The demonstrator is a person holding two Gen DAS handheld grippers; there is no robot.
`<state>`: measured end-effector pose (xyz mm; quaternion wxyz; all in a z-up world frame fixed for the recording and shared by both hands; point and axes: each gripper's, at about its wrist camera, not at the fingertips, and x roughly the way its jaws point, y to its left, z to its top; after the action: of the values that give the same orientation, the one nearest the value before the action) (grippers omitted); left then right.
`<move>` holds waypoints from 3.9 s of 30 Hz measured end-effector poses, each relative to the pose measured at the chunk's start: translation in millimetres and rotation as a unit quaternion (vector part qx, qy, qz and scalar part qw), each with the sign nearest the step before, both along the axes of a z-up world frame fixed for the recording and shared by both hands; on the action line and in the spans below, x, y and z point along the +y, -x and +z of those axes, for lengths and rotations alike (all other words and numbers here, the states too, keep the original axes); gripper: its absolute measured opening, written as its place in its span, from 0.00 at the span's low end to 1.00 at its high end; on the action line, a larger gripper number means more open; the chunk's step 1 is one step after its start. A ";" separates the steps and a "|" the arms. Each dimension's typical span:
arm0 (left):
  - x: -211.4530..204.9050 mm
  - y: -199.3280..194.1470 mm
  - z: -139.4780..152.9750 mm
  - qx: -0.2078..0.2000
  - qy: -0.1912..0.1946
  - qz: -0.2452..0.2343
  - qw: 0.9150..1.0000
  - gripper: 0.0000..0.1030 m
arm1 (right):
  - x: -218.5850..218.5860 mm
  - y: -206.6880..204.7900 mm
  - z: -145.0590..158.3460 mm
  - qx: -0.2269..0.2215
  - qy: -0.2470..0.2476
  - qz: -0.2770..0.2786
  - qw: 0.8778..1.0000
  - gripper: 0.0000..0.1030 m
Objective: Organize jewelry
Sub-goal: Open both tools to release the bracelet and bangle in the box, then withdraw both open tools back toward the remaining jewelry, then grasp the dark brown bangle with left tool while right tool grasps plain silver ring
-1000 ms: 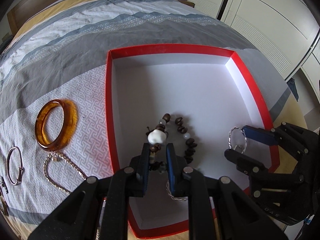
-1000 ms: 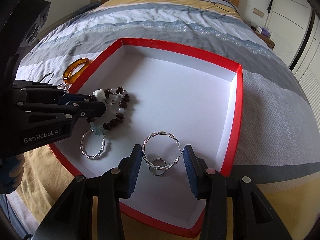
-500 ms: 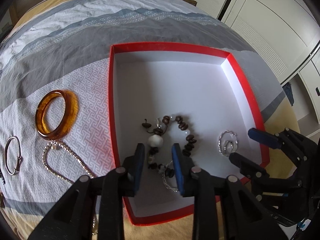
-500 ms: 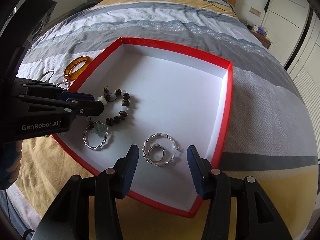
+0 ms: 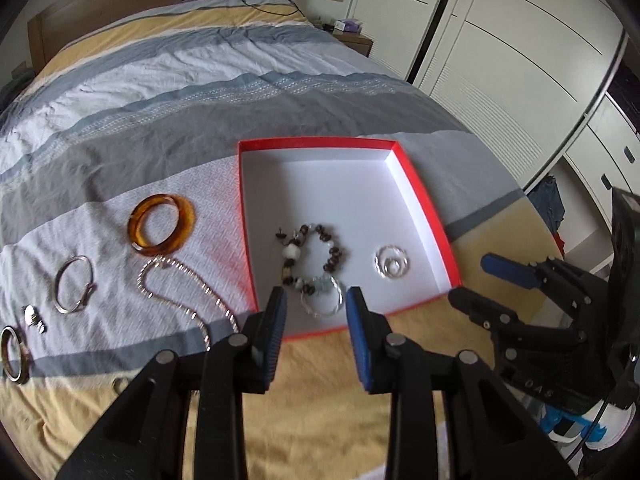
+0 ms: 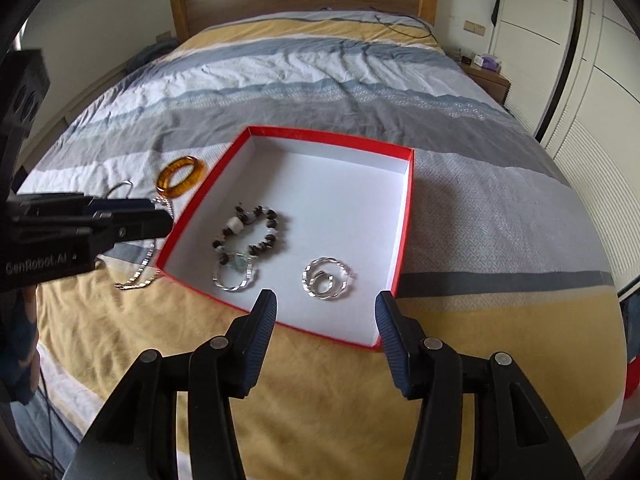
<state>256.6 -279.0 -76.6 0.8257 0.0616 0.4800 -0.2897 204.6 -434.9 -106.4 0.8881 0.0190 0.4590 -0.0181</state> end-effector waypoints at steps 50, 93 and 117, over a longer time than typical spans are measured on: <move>270.1 201.3 90.9 -0.101 0.066 0.224 0.967 0.29 | 211.9 177.9 116.6 -0.115 -0.027 0.063 0.991 0.57; 318.1 158.2 -1.1 -0.021 -0.015 0.309 0.951 0.34 | 182.9 126.6 24.6 -0.051 -0.089 0.050 0.993 0.60; 365.5 76.0 -57.1 0.038 0.002 0.357 0.933 0.34 | 212.2 46.2 -31.8 0.024 -0.100 0.092 0.990 0.53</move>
<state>180.6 86.4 -133.6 0.8561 -0.1267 0.5005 0.0216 158.4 -222.6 -138.2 0.8686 0.0648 0.4790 0.1093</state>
